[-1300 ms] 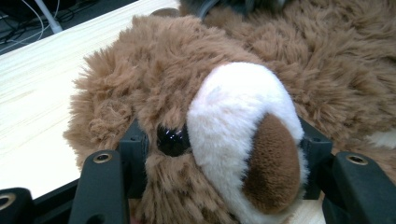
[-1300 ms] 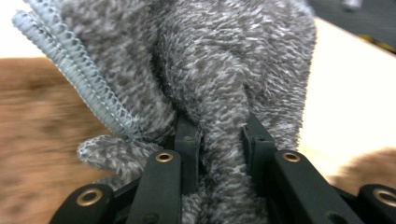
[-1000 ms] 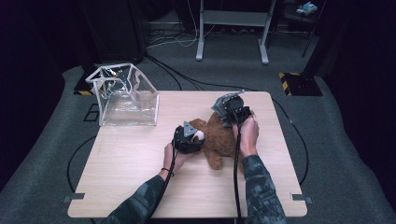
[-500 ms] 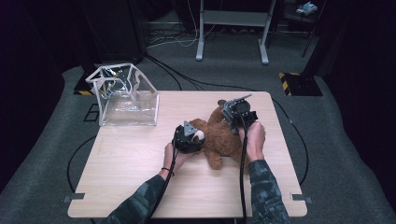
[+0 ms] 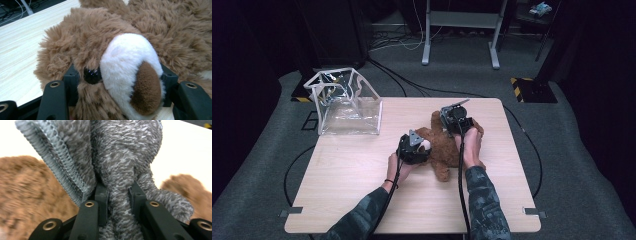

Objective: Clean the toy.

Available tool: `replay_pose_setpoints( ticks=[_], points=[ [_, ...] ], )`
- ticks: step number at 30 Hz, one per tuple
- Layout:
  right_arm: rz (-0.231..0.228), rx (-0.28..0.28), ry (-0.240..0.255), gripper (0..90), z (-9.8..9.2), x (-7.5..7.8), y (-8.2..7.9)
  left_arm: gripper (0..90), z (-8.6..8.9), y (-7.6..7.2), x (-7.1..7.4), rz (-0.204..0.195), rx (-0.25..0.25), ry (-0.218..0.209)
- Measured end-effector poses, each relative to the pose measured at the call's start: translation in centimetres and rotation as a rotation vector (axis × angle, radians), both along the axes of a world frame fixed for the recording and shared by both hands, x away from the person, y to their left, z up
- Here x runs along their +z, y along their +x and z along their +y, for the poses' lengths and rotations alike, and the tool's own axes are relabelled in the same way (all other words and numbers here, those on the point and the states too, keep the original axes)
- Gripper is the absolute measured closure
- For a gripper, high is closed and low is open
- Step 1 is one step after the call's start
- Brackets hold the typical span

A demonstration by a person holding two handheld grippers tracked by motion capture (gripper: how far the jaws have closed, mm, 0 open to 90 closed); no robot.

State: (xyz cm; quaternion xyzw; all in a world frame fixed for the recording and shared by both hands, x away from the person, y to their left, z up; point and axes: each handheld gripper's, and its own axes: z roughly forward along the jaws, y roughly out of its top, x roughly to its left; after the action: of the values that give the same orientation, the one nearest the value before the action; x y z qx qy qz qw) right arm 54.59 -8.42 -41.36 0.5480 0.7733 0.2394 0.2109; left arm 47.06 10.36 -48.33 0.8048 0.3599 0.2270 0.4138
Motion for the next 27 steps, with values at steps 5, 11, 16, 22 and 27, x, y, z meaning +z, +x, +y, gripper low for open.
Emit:
replay_pose_setpoints(
  ticks=[5, 11, 16, 22, 27],
  points=[
    [0.017, 0.062, 0.034, 75.0, 1.8, -0.6, 0.3, 38.8, -0.1, -0.1, 0.0, 0.002, 0.002, -0.005],
    [0.044, 0.177, 0.138, 75.3, 3.8, -0.2, -0.1, 38.8, 0.0, 0.0, 0.0, 0.002, 0.004, -0.003],
    [0.027, 0.214, 0.173, 74.8, 2.9, 1.1, -0.8, 38.7, 0.0, 0.0, 0.0, 0.0, 0.003, -0.007],
    [-0.072, 0.1, 0.047, 74.4, 0.1, 3.3, -2.7, 38.6, 0.0, 0.0, 0.0, 0.001, 0.004, -0.015],
    [-0.049, 0.003, -0.06, 74.4, -1.6, 2.5, -2.5, 38.5, 0.0, 0.0, 0.0, 0.001, 0.005, -0.011]
  ],
)
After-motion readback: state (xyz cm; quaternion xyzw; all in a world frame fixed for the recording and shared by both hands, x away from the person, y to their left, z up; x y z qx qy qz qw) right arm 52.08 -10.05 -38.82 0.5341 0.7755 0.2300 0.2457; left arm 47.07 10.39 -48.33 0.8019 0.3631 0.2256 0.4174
